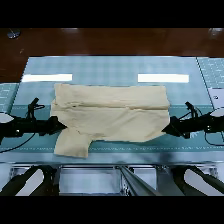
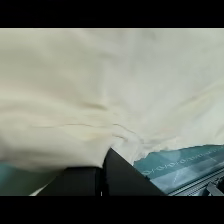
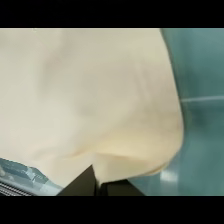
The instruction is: Fold the shirts.
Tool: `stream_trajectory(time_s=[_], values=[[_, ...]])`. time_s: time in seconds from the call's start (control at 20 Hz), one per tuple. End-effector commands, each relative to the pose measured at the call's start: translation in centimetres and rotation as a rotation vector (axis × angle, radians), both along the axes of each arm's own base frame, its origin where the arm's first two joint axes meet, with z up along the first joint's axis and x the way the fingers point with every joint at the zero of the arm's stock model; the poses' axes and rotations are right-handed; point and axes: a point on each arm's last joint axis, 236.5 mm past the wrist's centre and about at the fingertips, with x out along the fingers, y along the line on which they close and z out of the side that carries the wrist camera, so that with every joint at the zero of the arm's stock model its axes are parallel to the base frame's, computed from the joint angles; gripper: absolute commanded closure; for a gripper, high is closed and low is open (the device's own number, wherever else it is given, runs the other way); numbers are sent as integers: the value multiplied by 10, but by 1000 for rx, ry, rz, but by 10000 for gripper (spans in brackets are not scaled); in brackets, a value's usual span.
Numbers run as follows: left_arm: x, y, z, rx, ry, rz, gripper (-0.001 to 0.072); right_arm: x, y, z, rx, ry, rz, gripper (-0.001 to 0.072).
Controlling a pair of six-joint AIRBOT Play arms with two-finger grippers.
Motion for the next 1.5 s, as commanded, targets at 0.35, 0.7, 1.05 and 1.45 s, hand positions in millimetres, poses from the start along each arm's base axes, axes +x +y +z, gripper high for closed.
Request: stream_trajectory(time_s=[0.35, 0.7, 1.05, 1.45], values=[[121, 32, 53, 55, -226, 93, 688, 136, -25, 59, 26, -314, -125, 691], [213, 30, 40, 7, -212, 73, 687, 213, -26, 58, 28, -384, -113, 691], [234, 23, 12, -36, -132, 67, 685, 249, -15, 23, 29, -332, -143, 689], [188, 73, 28, 25, 35, 10, 8, 225, -90, 26, -87, -262, -169, 91]])
